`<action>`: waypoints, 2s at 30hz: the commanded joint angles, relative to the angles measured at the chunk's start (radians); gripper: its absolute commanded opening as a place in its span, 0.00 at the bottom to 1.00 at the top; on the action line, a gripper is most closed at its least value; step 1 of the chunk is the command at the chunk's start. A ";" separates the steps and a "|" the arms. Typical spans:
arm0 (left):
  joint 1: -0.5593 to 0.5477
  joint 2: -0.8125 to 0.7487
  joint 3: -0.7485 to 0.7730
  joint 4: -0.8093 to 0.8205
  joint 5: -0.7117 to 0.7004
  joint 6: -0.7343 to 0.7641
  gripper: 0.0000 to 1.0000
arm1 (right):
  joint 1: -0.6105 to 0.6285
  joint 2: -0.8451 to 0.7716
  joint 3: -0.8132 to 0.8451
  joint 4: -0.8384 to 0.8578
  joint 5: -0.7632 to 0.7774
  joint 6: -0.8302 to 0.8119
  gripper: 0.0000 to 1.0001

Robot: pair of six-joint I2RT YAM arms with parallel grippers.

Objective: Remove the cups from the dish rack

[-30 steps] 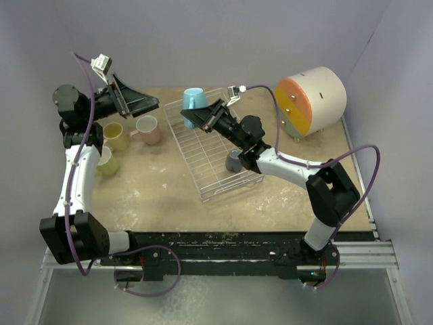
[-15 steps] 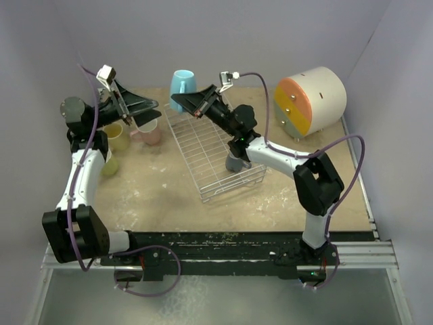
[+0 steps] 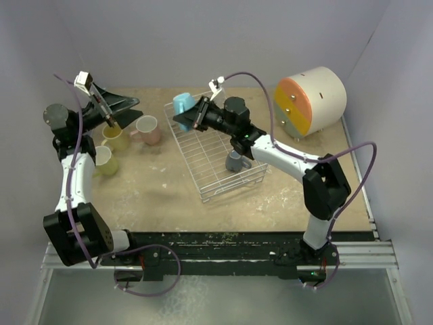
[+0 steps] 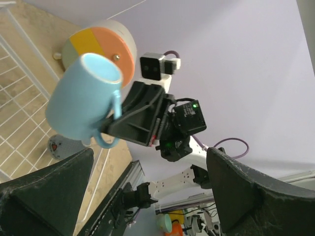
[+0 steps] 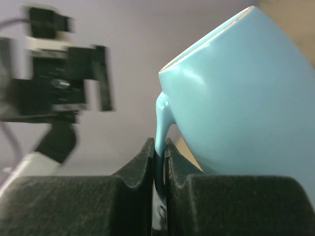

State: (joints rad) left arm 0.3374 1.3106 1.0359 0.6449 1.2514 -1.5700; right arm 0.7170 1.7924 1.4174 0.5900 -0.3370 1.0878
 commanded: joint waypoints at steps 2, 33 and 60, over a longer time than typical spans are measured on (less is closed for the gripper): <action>0.028 -0.061 -0.023 -0.053 0.034 0.073 0.99 | -0.008 0.020 0.013 -0.158 -0.045 -0.187 0.00; 0.024 -0.015 0.070 0.271 -0.171 -0.463 0.99 | 0.158 0.202 0.411 0.686 0.063 0.275 0.00; 0.023 -0.003 0.254 0.338 -0.235 -0.597 0.48 | 0.163 0.446 0.548 0.871 -0.168 0.568 0.00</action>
State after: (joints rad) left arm 0.3664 1.3228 1.2083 0.8631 1.0897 -2.0823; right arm 0.8574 2.2196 1.9148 1.4548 -0.3492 1.5764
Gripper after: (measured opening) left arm 0.510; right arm 0.100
